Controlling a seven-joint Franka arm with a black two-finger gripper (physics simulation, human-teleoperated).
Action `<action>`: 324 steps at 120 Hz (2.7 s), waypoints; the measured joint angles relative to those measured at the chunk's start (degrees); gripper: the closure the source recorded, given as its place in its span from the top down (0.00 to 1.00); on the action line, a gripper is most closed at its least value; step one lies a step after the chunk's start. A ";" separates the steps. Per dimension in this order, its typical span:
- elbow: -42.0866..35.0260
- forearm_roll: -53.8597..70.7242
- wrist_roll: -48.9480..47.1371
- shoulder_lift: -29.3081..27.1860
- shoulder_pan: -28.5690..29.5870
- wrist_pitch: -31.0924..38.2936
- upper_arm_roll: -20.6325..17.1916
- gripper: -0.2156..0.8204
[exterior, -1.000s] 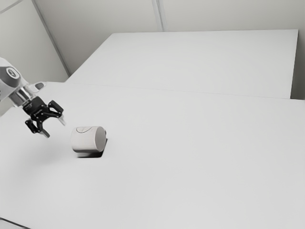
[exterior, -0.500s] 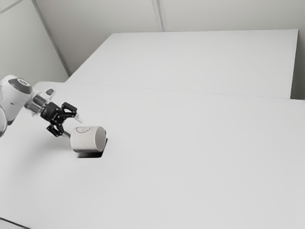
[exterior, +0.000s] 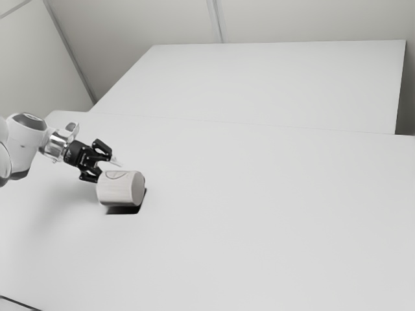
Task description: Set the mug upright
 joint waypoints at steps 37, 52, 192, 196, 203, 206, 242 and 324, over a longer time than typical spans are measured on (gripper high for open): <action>0.75 -2.08 -0.53 -0.19 -1.28 -0.06 -0.86 0.10; 0.79 -2.21 -0.83 -0.85 -1.76 0.12 -0.94 0.07; -12.57 47.60 -22.72 -15.84 -18.00 35.48 -11.91 0.04; -12.60 47.87 -23.42 -15.71 -18.00 35.80 -12.08 0.04; -12.69 48.20 -24.55 -15.36 -18.01 36.39 -12.52 0.04; -12.70 48.30 -25.01 -15.21 -18.04 36.60 -12.62 0.04; -12.79 48.40 -28.98 -13.67 -18.12 38.35 -13.68 0.23; -1.87 56.30 -31.33 -20.32 -20.76 26.02 -13.41 0.77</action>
